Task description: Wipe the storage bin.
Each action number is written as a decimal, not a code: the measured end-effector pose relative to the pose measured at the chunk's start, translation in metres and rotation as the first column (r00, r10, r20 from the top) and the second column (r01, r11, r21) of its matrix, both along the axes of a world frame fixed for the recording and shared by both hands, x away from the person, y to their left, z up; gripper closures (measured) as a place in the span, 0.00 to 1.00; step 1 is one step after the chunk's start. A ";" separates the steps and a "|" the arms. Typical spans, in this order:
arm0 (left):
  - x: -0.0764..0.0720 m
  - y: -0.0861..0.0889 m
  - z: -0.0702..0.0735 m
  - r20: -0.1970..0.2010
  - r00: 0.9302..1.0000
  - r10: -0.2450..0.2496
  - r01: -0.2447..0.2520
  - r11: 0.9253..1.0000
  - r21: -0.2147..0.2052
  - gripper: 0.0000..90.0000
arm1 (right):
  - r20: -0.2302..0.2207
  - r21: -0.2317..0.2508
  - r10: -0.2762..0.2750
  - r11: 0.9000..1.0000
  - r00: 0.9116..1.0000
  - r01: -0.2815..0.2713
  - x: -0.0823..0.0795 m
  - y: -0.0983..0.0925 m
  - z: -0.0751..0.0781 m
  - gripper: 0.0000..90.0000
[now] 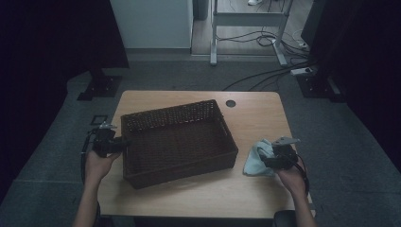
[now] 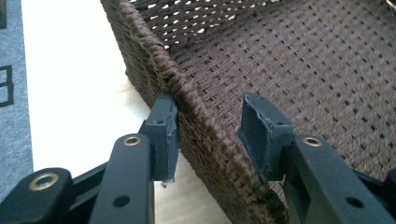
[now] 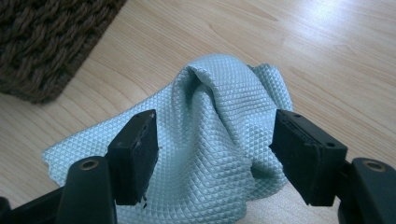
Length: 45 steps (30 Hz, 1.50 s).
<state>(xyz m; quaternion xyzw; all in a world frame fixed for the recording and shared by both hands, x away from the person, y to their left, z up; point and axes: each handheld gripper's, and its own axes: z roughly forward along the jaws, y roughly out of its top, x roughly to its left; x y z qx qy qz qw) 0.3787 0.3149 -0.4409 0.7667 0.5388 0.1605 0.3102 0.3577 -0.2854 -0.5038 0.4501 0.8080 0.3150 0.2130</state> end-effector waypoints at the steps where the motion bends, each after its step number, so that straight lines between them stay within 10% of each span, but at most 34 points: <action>1: 0.001 0.001 0.000 0.003 1.000 -0.005 0.005 1.000 -0.008 0.62 | 0.000 0.002 0.001 1.000 1.000 -0.001 0.000 0.000 0.000 0.35; 7: -0.012 0.004 0.022 0.118 0.993 -0.006 0.013 0.998 -0.056 0.30 | 0.005 0.012 0.007 1.000 1.000 -0.007 -0.001 0.000 0.002 0.34; 18: -0.077 -0.005 0.028 0.124 0.986 -0.116 0.123 0.991 -0.056 0.01 | 0.000 0.003 0.025 1.000 1.000 -0.025 -0.001 0.006 0.001 0.34; 30: -0.128 -0.018 -0.009 0.108 0.981 -0.163 0.167 0.986 -0.025 0.05 | -0.002 0.039 0.059 0.997 0.998 -0.059 -0.002 0.014 0.003 0.32; 45: -0.102 -0.006 -0.031 0.071 0.993 -0.099 0.096 0.995 0.039 0.17 | -0.020 0.127 0.223 0.967 0.975 -0.219 -0.006 0.048 0.004 0.27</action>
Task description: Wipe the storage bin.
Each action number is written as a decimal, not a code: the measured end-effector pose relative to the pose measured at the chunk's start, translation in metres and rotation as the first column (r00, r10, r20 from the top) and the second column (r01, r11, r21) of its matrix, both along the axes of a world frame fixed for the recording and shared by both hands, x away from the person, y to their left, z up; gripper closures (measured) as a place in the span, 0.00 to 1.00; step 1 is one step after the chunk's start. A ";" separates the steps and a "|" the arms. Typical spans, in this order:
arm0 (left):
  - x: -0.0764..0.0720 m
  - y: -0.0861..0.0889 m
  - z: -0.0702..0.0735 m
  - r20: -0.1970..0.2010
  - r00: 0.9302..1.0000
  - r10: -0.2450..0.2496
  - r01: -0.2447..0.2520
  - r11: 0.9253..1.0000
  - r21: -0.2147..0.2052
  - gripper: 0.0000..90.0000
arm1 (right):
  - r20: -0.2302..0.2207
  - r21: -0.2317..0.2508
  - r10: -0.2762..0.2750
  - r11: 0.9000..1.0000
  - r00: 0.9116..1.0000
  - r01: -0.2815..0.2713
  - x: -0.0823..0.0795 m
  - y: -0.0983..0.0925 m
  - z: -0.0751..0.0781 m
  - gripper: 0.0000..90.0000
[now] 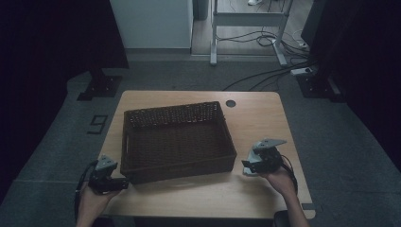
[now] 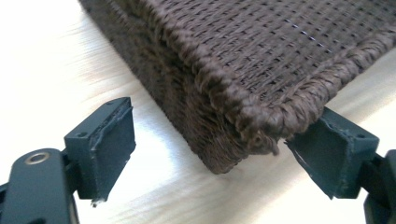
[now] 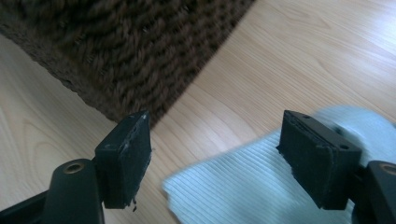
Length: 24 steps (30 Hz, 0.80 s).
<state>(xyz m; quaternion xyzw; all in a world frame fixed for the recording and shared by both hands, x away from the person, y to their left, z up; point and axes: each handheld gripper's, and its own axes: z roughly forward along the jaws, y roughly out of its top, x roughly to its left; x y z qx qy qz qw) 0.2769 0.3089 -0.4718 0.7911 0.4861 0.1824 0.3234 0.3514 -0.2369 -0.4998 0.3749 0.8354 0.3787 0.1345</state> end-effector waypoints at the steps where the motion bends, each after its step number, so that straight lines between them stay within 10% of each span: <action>1: 0.003 0.002 0.000 -0.002 1.000 0.007 -0.007 1.000 -0.003 0.16 | 0.002 0.003 0.011 1.000 1.000 -0.011 0.000 0.003 0.000 0.26; 17: 0.063 0.020 -0.008 -0.019 0.986 0.167 -0.167 0.985 -0.044 0.03 | 0.032 -0.003 0.113 0.994 0.993 -0.113 -0.003 0.050 0.000 0.13; 24: 0.059 0.015 -0.008 -0.008 0.982 0.187 -0.187 0.981 -0.048 0.02 | 0.052 0.017 0.111 0.994 0.992 -0.112 -0.001 0.055 0.001 0.15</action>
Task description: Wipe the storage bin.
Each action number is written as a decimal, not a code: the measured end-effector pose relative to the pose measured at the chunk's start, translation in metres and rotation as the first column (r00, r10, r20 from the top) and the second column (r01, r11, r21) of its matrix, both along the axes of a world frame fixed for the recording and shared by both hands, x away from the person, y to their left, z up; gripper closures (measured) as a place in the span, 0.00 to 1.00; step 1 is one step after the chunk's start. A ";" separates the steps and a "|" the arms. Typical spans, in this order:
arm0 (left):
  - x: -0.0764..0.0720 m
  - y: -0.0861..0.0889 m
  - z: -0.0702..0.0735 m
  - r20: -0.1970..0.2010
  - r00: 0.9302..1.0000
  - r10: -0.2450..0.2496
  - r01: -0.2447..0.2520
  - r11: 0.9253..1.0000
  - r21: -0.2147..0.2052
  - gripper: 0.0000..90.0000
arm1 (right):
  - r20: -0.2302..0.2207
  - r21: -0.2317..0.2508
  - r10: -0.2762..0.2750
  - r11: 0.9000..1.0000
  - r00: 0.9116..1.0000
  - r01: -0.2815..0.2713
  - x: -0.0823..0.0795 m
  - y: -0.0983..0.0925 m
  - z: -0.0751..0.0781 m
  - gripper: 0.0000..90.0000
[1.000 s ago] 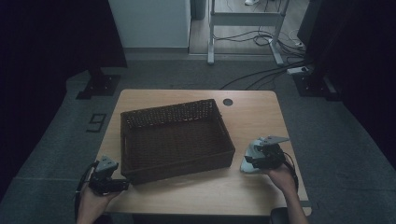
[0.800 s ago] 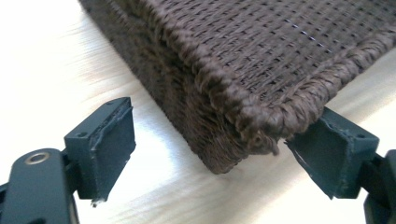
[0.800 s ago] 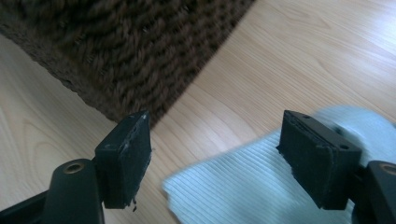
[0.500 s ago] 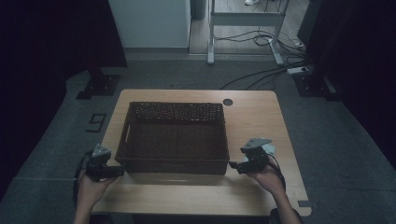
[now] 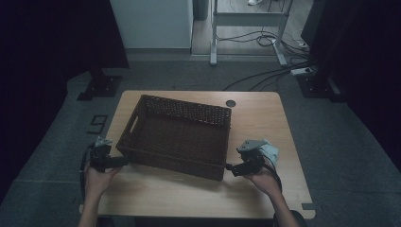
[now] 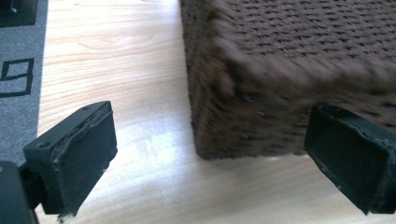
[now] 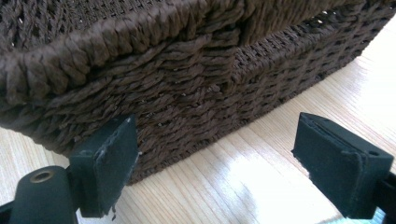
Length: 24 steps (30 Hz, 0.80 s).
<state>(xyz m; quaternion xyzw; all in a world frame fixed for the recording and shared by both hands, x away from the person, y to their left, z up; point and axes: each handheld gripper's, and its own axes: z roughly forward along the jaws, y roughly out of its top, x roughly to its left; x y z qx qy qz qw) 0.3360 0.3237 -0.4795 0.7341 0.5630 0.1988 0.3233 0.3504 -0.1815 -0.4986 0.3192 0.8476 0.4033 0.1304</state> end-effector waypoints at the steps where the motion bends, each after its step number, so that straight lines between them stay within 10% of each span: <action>1: -0.002 -0.002 0.000 0.005 1.000 -0.004 0.004 1.000 -0.003 0.02 | -0.009 0.004 0.003 1.000 1.000 -0.003 0.000 0.001 0.000 0.15; 24: -0.013 -0.062 0.003 0.008 0.975 -0.222 0.222 0.975 0.001 0.04 | 0.013 0.012 0.202 0.979 0.979 -0.202 -0.029 0.090 0.001 0.11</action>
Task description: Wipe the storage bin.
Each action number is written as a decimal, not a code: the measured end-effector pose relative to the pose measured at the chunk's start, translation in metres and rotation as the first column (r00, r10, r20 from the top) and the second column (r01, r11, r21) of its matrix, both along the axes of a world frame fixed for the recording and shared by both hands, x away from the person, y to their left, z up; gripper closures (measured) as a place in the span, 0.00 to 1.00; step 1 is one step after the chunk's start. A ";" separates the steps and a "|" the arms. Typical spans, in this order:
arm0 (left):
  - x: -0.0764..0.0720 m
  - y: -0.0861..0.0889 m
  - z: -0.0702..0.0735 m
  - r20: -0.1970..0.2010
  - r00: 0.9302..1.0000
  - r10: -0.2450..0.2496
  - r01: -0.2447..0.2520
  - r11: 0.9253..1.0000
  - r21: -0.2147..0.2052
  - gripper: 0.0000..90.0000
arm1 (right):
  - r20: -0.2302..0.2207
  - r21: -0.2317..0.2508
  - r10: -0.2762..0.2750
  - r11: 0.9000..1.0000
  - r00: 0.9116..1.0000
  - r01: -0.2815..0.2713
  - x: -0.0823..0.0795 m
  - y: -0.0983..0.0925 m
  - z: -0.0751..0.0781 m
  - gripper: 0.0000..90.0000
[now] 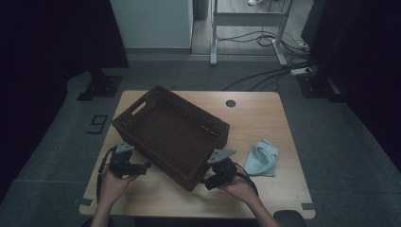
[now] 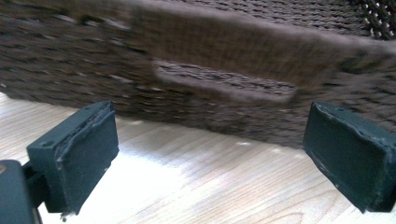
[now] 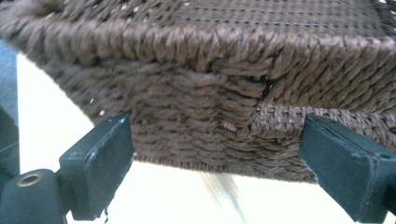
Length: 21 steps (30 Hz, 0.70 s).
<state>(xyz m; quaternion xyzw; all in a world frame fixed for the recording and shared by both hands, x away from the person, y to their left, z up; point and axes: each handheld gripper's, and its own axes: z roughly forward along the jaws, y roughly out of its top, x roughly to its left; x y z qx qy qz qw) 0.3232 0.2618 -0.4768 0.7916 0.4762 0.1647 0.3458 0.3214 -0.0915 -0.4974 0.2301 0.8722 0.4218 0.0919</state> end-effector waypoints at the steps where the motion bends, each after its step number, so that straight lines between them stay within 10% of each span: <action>1: 0.000 -0.001 -0.001 0.000 1.000 -0.002 0.002 1.000 -0.002 0.04 | -0.003 0.000 0.010 1.000 1.000 -0.010 -0.001 0.002 0.000 0.11; 6: -0.004 -0.004 -0.004 0.000 1.000 -0.026 0.026 1.000 -0.003 0.04 | -0.016 -0.031 0.042 0.999 0.999 -0.042 -0.001 -0.003 0.001 0.15; 14: -0.005 -0.015 -0.014 -0.003 0.998 -0.060 0.060 0.998 0.012 0.02 | -0.006 -0.103 -0.075 0.992 0.997 0.074 0.011 -0.054 0.003 0.17; 21: -0.003 -0.021 -0.021 0.021 0.998 -0.063 0.062 0.998 0.028 0.00 | 0.024 -0.178 -0.271 0.946 0.962 0.271 0.026 -0.115 0.004 0.17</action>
